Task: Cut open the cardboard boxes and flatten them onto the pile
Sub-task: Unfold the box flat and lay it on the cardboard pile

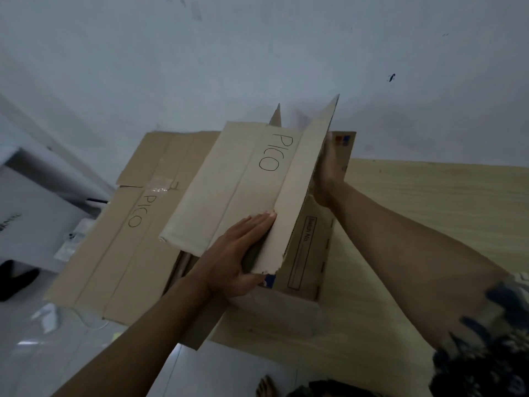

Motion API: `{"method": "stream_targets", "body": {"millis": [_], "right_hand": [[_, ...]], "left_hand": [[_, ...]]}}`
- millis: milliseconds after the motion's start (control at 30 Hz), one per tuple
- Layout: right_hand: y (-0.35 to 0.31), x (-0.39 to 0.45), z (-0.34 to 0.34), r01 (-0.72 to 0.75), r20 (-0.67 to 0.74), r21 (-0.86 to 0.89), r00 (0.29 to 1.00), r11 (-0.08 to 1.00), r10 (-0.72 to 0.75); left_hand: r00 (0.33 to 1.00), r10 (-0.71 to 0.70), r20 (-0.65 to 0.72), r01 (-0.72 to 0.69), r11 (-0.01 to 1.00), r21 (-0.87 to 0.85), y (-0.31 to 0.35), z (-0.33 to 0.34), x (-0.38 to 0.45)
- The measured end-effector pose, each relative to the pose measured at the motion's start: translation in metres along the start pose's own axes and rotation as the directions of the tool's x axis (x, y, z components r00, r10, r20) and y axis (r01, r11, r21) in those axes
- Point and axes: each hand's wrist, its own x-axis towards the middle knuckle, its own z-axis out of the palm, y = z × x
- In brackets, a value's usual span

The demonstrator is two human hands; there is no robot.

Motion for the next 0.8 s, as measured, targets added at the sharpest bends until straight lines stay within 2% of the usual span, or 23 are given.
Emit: {"method": "stream_targets", "body": {"millis": [133,267,333,367,433,500,567,667,733,800], "right_hand": [[-0.040,-0.041,0.018,0.105,0.111,0.138,0.986,0.985,-0.121],[-0.042,-0.047,0.009,0.101,0.165,0.274,0.975,0.956,-0.151],[-0.040,-0.056,0.002,0.090,0.113,0.318,0.985,0.944,-0.132],[-0.039,-0.058,-0.002,0.106,0.044,0.321,0.991,0.941,-0.127],[-0.041,-0.060,-0.014,0.135,-0.123,0.208,0.986,0.969,-0.111],[-0.038,-0.066,-0.024,0.123,-0.216,0.019,0.970,0.992,-0.116],[-0.026,-0.076,-0.028,0.096,-0.217,-0.082,0.970,0.992,-0.112],[0.000,-0.101,-0.027,0.047,-0.197,-0.149,0.977,0.988,-0.076],[0.020,-0.120,-0.026,-0.011,-0.109,-0.148,0.994,0.989,-0.005],[0.041,-0.141,-0.023,-0.059,-0.063,-0.148,0.997,0.987,0.050]], "left_hand": [[1.000,-0.017,0.005,0.017,1.000,0.002,-0.001,0.000,0.005],[1.000,-0.009,-0.003,0.009,0.999,0.054,0.005,0.006,0.019],[0.999,-0.034,0.039,0.030,0.995,0.099,0.006,0.005,0.026],[0.998,-0.041,0.056,0.034,0.993,0.114,0.003,0.004,0.027],[0.999,-0.016,0.028,0.014,0.997,0.071,-0.001,-0.002,0.030],[0.994,-0.016,-0.106,0.014,1.000,-0.020,-0.008,-0.011,0.040],[0.978,-0.046,-0.205,0.058,0.997,0.050,-0.014,-0.016,0.051],[0.996,-0.051,-0.071,0.070,0.952,0.297,-0.028,-0.012,0.059],[0.996,-0.084,-0.030,0.090,0.952,0.293,-0.036,-0.006,0.062],[0.994,-0.097,-0.046,0.106,0.964,0.245,-0.038,-0.003,0.067]]}}
